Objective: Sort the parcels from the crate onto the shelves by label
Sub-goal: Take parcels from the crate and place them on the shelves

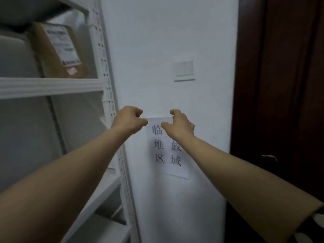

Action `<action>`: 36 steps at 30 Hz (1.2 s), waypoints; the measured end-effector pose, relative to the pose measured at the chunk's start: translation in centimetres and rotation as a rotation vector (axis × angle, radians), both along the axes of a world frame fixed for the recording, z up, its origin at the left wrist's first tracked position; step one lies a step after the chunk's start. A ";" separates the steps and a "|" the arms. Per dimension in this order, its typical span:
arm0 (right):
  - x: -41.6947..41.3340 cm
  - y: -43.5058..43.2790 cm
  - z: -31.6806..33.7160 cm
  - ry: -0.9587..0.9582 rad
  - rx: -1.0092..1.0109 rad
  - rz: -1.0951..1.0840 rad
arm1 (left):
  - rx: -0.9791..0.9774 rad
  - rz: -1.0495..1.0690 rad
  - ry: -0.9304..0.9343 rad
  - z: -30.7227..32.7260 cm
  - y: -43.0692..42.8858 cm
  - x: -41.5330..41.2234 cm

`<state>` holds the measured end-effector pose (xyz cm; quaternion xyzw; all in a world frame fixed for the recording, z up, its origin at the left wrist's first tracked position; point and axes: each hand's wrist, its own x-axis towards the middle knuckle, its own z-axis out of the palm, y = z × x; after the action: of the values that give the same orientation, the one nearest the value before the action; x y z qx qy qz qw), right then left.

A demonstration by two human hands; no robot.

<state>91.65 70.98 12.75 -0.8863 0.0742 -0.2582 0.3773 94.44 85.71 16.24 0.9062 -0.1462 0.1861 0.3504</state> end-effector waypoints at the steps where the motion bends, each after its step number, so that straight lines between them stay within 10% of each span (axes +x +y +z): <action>1: -2.4 -1.6 -1.1 0.018 -0.002 -0.046 | 0.041 -0.066 0.054 -1.3 -2.0 -1.3; 11: -34.9 -19.2 -11.3 0.166 0.141 -0.546 | 0.668 -0.688 0.183 -12.8 -24.6 -23.7; 24: -84.0 -31.7 -22.7 0.447 0.333 -1.193 | 0.819 -1.287 0.268 -25.9 -47.1 -66.4; 36: -101.5 -38.7 -29.2 0.434 0.583 -1.478 | 0.846 -1.522 0.179 -32.4 -62.5 -84.3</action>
<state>-9.83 32.29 -16.41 -0.5054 0.7737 -0.2334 0.3025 10.10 23.19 -16.21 0.6277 -0.7401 -0.2401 0.0239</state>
